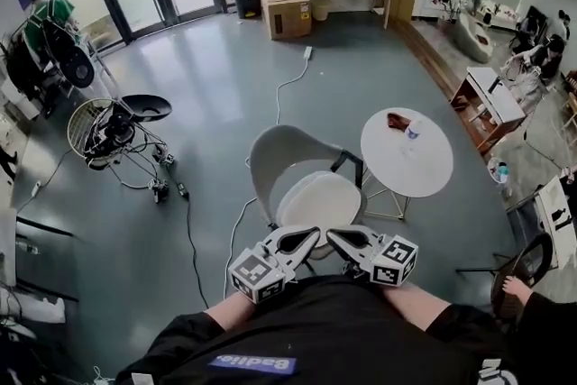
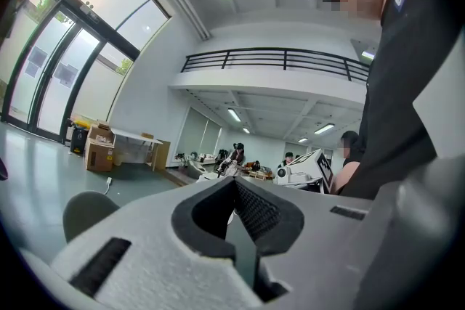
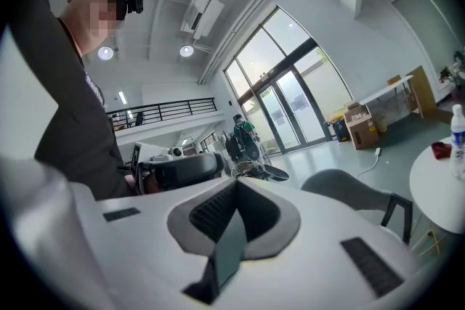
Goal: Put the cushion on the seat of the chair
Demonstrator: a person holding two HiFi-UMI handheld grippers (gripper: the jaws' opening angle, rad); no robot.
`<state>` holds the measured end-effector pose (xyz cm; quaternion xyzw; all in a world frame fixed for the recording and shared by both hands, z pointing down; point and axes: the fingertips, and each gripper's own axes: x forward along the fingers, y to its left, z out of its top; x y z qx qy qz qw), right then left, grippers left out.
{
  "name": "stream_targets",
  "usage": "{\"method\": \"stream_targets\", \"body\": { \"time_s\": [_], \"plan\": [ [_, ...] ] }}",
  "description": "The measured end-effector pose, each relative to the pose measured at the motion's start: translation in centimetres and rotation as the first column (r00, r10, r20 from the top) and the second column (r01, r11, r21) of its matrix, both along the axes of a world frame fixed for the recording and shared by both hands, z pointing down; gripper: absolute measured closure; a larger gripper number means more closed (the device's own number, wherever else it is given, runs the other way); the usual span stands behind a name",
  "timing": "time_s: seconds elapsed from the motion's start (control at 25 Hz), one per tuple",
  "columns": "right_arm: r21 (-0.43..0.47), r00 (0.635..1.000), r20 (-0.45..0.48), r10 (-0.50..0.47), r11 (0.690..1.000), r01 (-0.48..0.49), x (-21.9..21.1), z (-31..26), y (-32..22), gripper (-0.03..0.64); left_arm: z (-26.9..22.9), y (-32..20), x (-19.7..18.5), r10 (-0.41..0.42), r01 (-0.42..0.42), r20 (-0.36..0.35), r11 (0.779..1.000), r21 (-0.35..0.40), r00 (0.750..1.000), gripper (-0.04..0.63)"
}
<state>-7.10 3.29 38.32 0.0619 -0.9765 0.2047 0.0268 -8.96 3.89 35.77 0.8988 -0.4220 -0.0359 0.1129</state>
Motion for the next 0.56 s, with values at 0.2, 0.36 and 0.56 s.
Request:
{"method": "stream_targets", "body": {
  "time_s": [0.2, 0.36, 0.56],
  "plan": [
    [-0.01, 1.0, 0.002, 0.021, 1.0, -0.021, 0.6, 0.3, -0.3, 0.589, 0.3, -0.2, 0.5, 0.015, -0.015, 0.003, 1.0, 0.0, 1.0, 0.583],
    [-0.016, 0.999, 0.003, 0.033, 0.999, -0.033, 0.9, 0.3, -0.5, 0.589, 0.2, -0.2, 0.8, 0.023, -0.023, 0.001, 1.0, -0.003, 1.0, 0.583],
    [-0.018, 0.999, 0.002, 0.035, 0.999, -0.035, 1.2, 0.3, -0.4, 0.589, 0.2, -0.2, 1.3, 0.032, -0.032, 0.003, 0.999, -0.009, 0.999, 0.583]
  ]
}}
